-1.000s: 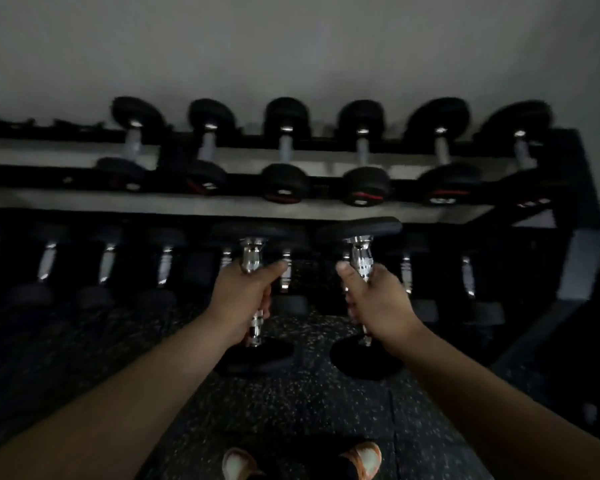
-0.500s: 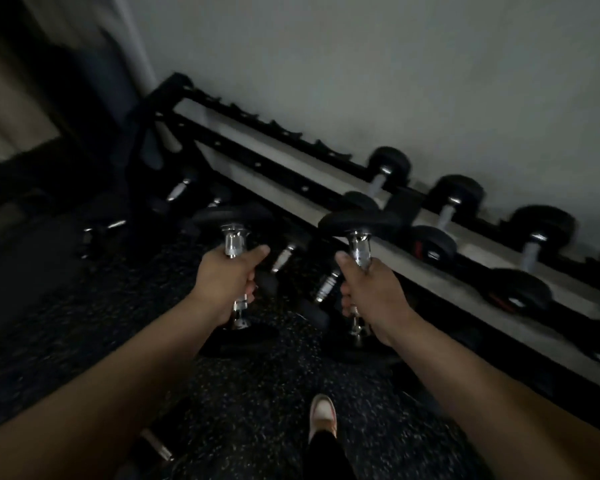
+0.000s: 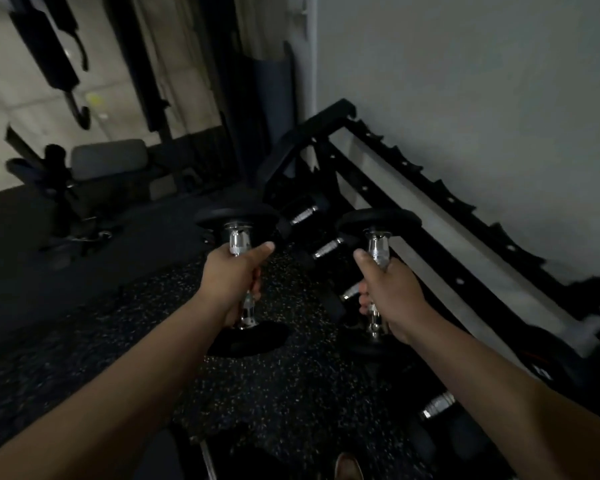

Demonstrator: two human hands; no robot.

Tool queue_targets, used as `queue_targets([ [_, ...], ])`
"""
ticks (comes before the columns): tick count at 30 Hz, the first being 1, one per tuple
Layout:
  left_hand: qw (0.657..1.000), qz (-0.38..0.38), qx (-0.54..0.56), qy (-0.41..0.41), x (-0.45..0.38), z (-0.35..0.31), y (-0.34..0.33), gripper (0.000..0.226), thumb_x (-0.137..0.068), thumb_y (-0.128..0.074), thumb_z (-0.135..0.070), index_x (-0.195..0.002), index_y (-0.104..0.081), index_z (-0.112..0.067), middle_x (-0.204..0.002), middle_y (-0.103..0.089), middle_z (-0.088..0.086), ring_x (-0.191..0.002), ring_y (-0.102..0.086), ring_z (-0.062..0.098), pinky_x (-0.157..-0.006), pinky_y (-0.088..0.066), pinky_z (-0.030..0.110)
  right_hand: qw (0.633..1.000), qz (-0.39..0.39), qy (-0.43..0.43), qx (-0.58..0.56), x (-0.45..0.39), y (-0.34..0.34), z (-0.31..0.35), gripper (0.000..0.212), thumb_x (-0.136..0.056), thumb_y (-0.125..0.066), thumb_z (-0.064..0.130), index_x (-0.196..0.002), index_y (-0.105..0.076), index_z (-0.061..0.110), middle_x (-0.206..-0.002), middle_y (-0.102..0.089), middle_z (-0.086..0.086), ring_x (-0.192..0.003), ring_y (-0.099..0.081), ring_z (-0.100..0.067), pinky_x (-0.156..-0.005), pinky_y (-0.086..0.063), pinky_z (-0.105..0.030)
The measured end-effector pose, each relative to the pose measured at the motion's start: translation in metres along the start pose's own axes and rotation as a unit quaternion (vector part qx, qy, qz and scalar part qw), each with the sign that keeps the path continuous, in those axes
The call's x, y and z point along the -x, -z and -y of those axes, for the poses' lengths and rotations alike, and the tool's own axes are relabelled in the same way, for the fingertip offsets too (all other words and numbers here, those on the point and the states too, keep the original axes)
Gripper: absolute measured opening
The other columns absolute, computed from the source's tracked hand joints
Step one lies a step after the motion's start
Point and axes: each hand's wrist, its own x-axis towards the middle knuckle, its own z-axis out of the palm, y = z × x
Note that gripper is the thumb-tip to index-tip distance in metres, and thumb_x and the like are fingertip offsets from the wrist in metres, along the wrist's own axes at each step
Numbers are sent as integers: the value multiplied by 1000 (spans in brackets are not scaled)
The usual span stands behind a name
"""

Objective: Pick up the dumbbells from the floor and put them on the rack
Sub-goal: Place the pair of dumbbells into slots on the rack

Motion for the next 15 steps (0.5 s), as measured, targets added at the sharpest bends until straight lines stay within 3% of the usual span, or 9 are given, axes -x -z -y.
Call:
queue_targets([
  [4,1000,-10,3,5,-74,-9,19,39,-75,-80,-30,-74,-45,-13,-50,-43,4,-36,-38,20,-39,-37,27,1000,5,-1,15,-66,-44,20,36,-91,-61,48,-82,-51,15,-58,-53,0,-41,-51,-8,-44,-49,-26],
  [7,1000,-9,-22,5,-137,-11,35,41,-74,-80,-34,-65,-47,-13,-45,-44,6,-35,-40,20,-38,-37,27,1000,-13,-12,5,-112,-83,34,36,-91,-62,45,-83,-50,12,-58,-52,-1,-39,-48,-7,-40,-46,-24],
  [15,998,42,-36,20,-296,-48,49,41,-73,-82,-32,-59,-47,-15,-43,-44,5,-34,-39,18,-35,-34,25,995,-67,-50,-45,-217,-154,73,35,-92,-63,41,-92,-52,7,-60,-50,-3,-41,-46,-8,-40,-45,-23],
])
